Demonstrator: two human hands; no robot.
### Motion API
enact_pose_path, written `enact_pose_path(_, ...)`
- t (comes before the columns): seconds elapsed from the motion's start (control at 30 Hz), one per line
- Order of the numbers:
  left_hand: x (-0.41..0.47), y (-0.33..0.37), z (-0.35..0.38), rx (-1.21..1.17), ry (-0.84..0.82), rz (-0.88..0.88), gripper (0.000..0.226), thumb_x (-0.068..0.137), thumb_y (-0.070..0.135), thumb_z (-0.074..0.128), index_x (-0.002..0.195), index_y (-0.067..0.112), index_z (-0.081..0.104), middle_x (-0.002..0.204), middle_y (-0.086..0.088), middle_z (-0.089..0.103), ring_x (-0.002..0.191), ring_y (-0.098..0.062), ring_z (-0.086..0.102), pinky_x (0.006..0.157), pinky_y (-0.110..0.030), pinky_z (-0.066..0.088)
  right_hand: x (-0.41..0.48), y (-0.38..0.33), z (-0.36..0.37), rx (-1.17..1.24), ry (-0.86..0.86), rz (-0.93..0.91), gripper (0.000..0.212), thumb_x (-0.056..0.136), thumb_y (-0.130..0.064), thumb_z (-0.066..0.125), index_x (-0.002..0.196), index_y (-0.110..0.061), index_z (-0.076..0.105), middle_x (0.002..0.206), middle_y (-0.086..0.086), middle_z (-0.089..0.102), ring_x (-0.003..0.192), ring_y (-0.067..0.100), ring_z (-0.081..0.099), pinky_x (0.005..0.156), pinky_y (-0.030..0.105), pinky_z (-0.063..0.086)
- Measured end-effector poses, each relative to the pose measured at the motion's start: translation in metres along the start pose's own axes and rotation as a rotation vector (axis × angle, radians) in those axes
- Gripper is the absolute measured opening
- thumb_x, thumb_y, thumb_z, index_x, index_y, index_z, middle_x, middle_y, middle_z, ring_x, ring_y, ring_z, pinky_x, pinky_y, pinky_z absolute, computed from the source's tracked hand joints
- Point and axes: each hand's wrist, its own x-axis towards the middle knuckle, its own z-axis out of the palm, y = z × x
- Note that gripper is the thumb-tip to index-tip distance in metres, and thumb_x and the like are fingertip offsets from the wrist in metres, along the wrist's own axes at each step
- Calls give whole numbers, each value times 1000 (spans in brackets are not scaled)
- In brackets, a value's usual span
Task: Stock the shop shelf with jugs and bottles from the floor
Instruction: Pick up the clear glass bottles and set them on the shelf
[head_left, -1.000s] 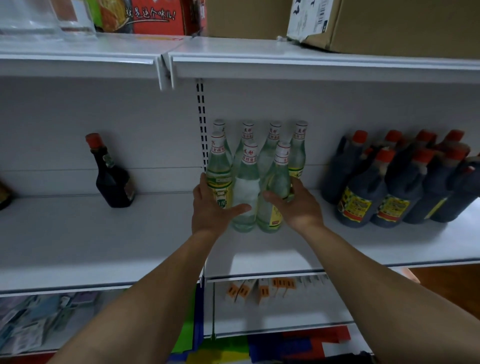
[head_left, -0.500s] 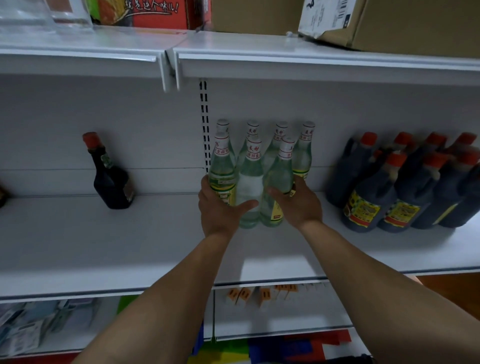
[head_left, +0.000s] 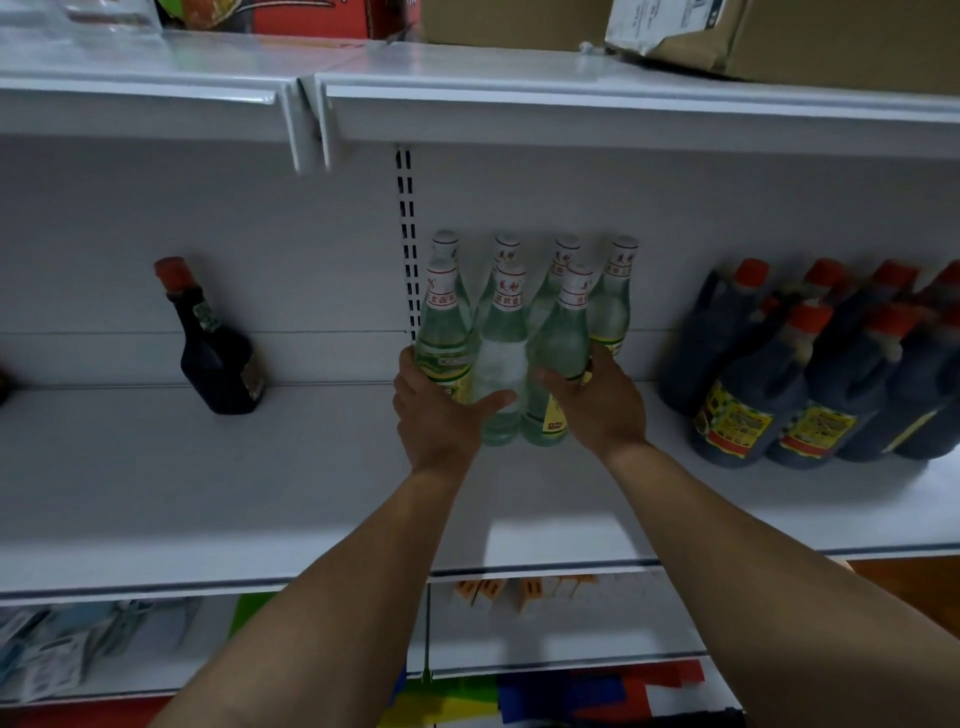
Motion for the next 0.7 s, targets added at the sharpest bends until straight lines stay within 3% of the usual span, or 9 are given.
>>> enact_pose_path(0.2,-2,1,-6,-57,-58,-20,124,49,44,92,146,15,21,141,-11,41,130,-32,41,104,-48,42,-2,-2,-5,7,-29,3,47,84,-52,63,124,-29,52,122,-3,65,113,26,59,89,33,45)
enact_pose_path(0.33,3,-3,-14,-139,-122,-52,116,45,50,88,142,20,31,134,-7,50,122,-26,52,102,-49,46,-6,-3,-13,-17,-57,15,45,87,-49,60,124,-23,53,121,3,65,110,28,60,90,35,48)
enact_pose_path(0.43,1,-2,-21,-109,-150,-65,100,55,43,86,140,20,38,134,-8,50,121,-27,54,102,-47,46,-12,-2,-18,-27,-55,15,45,88,-50,59,117,-15,56,119,7,65,110,29,60,83,31,45)
enact_pose_path(0.57,-12,-1,-31,-58,-113,-135,88,78,41,75,148,13,30,150,-9,35,134,-27,42,109,-44,39,-18,-4,-23,-130,-58,35,49,91,-53,52,116,-10,57,123,11,62,113,31,57,75,28,36)
enact_pose_path(0.7,-29,-7,-43,-47,-93,-136,54,86,38,67,132,15,51,133,-6,52,117,-24,55,98,-36,46,-28,-7,-21,-185,-71,16,43,93,-53,46,112,-16,57,120,8,62,108,30,58,72,28,33)
